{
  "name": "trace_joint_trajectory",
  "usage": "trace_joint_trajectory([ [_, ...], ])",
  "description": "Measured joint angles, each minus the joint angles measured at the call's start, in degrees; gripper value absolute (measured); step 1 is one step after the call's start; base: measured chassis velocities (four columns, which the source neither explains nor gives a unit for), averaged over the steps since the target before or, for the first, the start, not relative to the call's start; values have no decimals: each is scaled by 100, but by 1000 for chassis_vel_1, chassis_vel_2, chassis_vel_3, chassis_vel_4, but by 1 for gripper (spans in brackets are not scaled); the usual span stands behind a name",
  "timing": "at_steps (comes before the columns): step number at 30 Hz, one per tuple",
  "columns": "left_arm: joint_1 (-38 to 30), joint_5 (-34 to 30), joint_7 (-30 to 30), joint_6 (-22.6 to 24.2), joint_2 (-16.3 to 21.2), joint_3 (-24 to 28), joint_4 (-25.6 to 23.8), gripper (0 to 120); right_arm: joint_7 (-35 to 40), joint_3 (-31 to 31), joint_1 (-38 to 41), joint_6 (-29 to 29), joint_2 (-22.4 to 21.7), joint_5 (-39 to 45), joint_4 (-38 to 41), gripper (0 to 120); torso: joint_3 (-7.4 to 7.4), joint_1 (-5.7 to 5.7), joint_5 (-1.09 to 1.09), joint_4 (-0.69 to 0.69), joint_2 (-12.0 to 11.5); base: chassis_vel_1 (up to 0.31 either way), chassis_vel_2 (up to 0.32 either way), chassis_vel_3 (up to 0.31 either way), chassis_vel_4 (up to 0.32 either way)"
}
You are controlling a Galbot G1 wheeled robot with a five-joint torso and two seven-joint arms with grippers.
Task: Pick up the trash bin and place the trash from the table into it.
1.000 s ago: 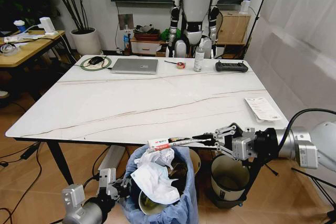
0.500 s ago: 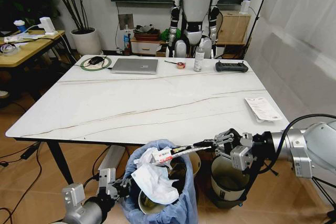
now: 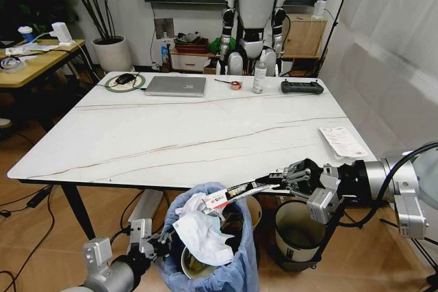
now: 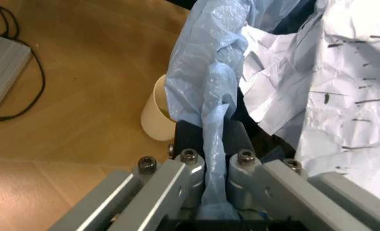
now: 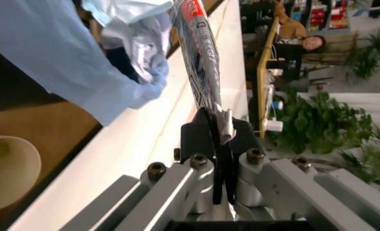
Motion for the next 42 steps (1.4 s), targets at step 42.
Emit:
trace_joint_trajectory([
  [42,4,24,137,-85,-44,18,-41,0,1555,-1627,-1176,-1727,1023,5346,573,0,0,0,0,-1,0,0,0,0,0],
])
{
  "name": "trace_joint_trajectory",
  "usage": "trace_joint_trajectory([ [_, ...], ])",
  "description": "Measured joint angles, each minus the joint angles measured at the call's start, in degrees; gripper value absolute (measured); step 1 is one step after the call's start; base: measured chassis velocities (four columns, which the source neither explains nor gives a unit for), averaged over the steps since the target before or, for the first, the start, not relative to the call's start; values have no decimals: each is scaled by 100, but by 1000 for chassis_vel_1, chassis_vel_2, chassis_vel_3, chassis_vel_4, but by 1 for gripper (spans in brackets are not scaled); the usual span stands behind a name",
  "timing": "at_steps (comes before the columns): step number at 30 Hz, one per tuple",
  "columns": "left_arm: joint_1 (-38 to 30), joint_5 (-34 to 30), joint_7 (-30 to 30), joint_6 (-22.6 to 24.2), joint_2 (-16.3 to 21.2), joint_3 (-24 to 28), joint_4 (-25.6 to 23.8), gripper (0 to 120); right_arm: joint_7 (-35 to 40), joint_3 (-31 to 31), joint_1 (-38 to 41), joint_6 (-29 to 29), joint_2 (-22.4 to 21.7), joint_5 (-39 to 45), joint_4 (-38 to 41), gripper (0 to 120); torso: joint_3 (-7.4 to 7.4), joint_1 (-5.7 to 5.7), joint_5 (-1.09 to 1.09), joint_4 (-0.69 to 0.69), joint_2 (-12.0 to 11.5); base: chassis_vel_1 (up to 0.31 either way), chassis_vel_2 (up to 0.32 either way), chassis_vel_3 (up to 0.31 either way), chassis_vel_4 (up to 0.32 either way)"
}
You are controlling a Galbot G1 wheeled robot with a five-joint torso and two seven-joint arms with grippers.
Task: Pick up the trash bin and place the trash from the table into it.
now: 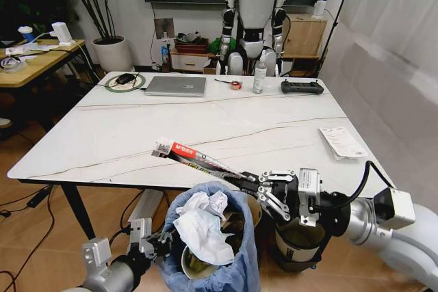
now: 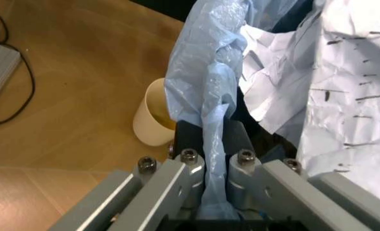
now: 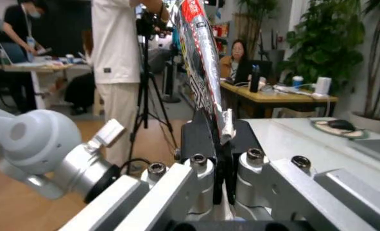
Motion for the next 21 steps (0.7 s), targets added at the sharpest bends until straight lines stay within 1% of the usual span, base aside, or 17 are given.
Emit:
trace_joint_trajectory([
  [1,4,0,0,0,2,1,-2,0,-22,-41,6,0,20,-15,-19,0,0,0,0,0,0,0,0,0,0],
  [3,39,0,4,0,14,1,-4,0,-218,-408,74,36,198,-189,-256,0,0,0,0,0,0,0,0,0,0],
  [5,47,0,8,0,13,0,-5,0,-239,-458,85,44,217,-203,-289,0,0,0,0,1,0,0,0,0,0],
  [6,77,2,33,0,0,-2,-17,0,-337,-633,143,81,292,-240,-435,0,0,0,0,0,0,0,0,0,0],
  [9,124,36,65,0,-39,3,-33,0,-491,-860,269,124,421,-309,-648,0,0,0,0,1,0,0,0,0,0],
  [16,127,75,84,-1,-81,8,-42,0,-686,-1100,310,205,533,-638,-875,0,0,0,0,1,0,0,0,0,0],
  [21,134,89,83,15,-98,13,-72,0,-802,-1090,307,233,548,-862,-971,0,0,0,0,1,0,0,0,0,0],
])
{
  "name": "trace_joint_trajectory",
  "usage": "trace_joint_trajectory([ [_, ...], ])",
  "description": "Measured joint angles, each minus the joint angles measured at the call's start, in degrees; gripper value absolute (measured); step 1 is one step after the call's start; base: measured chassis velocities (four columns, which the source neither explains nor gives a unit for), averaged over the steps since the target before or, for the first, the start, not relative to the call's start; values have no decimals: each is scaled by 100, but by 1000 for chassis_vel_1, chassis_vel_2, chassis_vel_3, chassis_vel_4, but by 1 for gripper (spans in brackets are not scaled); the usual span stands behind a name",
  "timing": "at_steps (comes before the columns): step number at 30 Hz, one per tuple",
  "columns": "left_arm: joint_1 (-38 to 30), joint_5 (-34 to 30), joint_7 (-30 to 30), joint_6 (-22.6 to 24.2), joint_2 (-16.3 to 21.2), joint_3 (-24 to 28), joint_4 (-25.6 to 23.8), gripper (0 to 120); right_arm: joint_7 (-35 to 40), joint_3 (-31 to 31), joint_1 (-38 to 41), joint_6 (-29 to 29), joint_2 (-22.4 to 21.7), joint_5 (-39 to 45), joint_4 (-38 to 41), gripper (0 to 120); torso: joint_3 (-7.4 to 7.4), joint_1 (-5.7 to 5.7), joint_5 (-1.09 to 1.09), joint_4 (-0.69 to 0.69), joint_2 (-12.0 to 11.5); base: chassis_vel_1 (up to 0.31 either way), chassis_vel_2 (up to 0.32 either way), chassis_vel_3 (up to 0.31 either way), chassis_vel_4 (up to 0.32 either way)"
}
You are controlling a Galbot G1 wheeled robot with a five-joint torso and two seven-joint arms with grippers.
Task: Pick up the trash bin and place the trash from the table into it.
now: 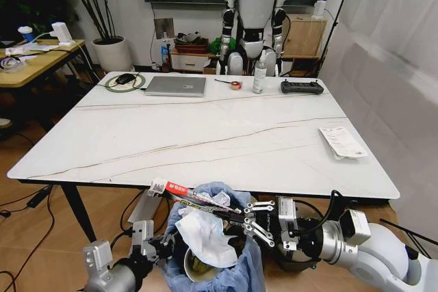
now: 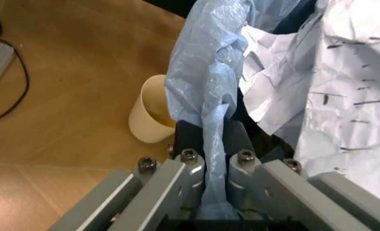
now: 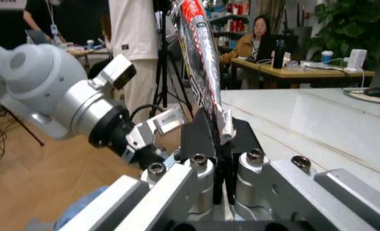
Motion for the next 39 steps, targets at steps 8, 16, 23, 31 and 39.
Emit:
trace_joint_trajectory([
  [8,30,17,-5,58,-18,17,-19,0,-59,-84,-12,41,33,-340,-62,0,0,0,0,0,0,0,0,0,0],
  [16,53,31,-12,133,-7,15,-23,0,-80,-73,4,68,26,-436,-83,0,0,0,0,0,0,0,0,0,0],
  [23,100,37,-65,259,49,9,-23,0,-118,1,-96,106,9,-612,-101,0,0,0,0,0,0,0,0,0,0],
  [31,165,21,-197,370,173,-88,-23,0,-137,-27,-111,109,48,-692,-121,0,0,0,0,0,0,0,0,0,0],
  [39,128,-28,-178,370,226,-96,-23,0,-73,-269,-8,73,300,-693,-248,0,0,0,0,0,0,0,0,0,0],
])
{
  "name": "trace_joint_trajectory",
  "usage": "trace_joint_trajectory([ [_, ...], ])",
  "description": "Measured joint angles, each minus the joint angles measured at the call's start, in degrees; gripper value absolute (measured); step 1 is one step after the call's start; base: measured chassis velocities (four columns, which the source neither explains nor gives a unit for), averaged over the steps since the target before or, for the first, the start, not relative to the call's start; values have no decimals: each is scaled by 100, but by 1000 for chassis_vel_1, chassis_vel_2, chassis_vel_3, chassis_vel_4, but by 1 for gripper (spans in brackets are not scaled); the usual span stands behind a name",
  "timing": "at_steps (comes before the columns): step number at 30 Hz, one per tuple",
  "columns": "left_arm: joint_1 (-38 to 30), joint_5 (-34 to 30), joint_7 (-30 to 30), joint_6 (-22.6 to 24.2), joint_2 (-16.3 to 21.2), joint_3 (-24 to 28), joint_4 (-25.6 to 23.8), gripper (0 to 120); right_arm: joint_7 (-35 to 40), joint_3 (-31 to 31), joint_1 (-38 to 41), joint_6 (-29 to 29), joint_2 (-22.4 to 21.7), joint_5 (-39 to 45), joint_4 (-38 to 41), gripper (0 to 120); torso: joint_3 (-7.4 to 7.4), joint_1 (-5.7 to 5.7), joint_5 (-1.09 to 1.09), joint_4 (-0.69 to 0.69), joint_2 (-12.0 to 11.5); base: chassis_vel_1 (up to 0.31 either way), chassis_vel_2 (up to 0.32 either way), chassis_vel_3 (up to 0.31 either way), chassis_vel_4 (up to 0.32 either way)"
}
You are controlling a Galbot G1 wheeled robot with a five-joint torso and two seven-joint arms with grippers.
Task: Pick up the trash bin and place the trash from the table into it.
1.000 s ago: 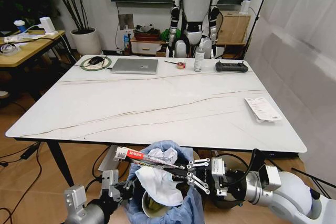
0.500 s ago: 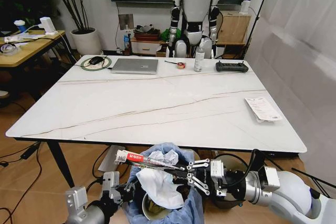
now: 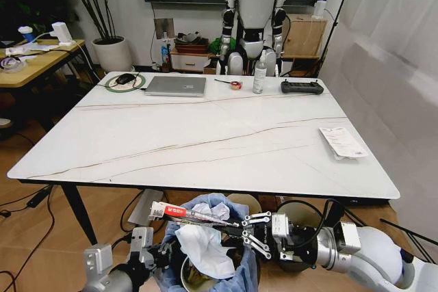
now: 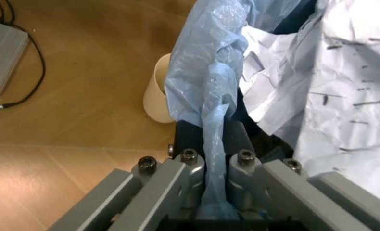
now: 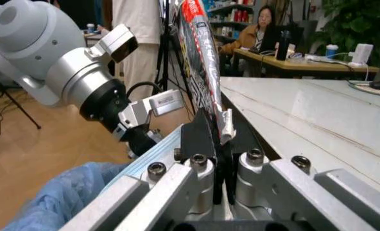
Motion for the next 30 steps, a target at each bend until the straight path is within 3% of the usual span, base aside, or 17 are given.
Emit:
trace_joint_trajectory([
  [16,-10,-24,-13,35,55,-37,0,0,8,79,-37,58,-17,-53,-70,1,0,0,0,0,0,0,0,0,0],
  [22,18,-73,-86,122,163,-181,1,0,-50,99,-63,93,2,-93,-88,19,0,0,0,0,0,0,0,0,0],
  [30,16,-78,-97,128,151,-208,3,0,-106,122,-116,105,19,-122,-89,27,0,0,0,0,0,0,0,0,0],
])
